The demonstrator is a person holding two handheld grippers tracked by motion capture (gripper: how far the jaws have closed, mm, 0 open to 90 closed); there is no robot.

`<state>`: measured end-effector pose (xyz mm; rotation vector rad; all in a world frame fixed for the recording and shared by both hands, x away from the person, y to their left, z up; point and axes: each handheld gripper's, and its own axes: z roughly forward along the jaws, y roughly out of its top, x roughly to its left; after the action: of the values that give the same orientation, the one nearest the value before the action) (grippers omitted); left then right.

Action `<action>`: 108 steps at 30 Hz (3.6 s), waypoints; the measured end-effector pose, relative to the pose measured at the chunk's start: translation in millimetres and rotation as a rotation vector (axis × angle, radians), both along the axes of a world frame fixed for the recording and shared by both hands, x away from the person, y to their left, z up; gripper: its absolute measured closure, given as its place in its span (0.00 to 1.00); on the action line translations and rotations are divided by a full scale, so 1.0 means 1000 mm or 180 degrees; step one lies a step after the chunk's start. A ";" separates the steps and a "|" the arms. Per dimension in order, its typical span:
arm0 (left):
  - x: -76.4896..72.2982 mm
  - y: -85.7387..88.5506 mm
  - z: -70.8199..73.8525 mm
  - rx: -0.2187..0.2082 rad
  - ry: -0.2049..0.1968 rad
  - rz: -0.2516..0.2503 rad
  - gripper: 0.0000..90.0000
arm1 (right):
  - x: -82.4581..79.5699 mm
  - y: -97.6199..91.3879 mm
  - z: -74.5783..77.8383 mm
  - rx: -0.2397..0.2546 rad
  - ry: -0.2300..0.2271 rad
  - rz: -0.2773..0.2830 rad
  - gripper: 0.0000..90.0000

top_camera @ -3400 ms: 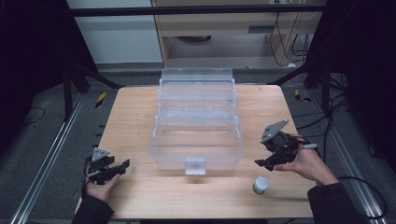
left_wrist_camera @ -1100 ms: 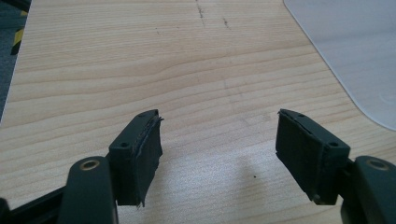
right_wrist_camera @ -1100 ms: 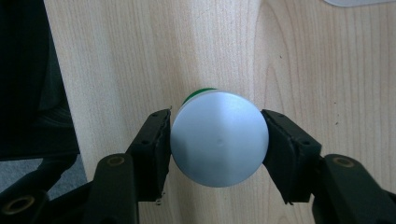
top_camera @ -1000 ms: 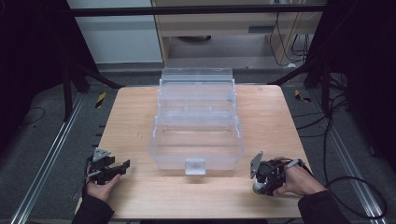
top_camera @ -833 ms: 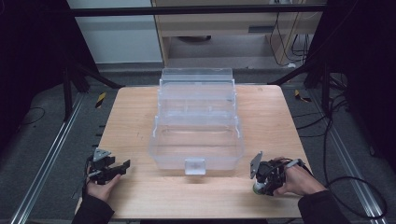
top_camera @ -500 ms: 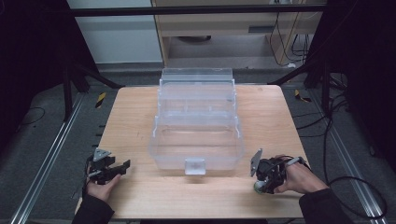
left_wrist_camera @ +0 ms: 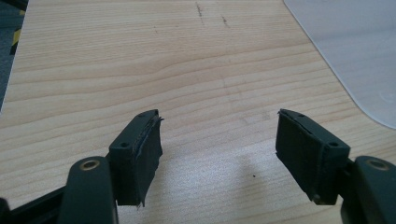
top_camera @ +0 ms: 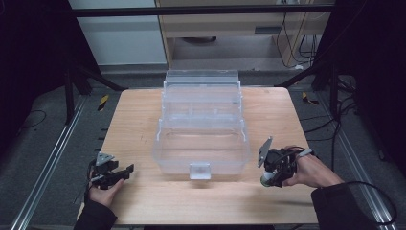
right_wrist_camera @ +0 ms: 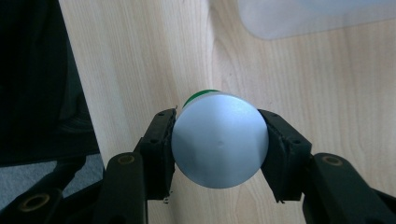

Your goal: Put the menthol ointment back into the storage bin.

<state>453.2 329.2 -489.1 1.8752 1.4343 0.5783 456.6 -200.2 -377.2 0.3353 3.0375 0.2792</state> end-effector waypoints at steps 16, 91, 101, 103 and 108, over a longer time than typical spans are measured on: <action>0.000 0.000 0.000 0.0002 -0.0006 -0.0004 0.34 | 0.015 0.005 0.041 0.0066 -0.0027 -0.0049 0.56; 0.001 -0.002 -0.001 -0.0018 0.0004 -0.0043 0.34 | 0.089 0.078 0.022 0.0085 0.0004 0.0201 0.56; 0.001 -0.001 -0.002 -0.0028 0.0000 -0.0037 0.34 | 0.092 0.076 0.006 0.0076 0.0081 0.0179 0.56; 0.002 -0.001 -0.002 -0.0027 0.0002 -0.0038 0.34 | 0.092 0.075 0.004 0.0060 0.0089 0.0164 0.56; 0.002 -0.001 -0.002 -0.0016 0.0008 -0.0045 0.34 | 0.093 0.074 -0.001 0.0060 0.0106 0.0170 0.56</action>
<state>454.8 328.1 -490.8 1.8811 1.4218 0.5651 549.3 -126.3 -378.2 0.2631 3.0818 0.3088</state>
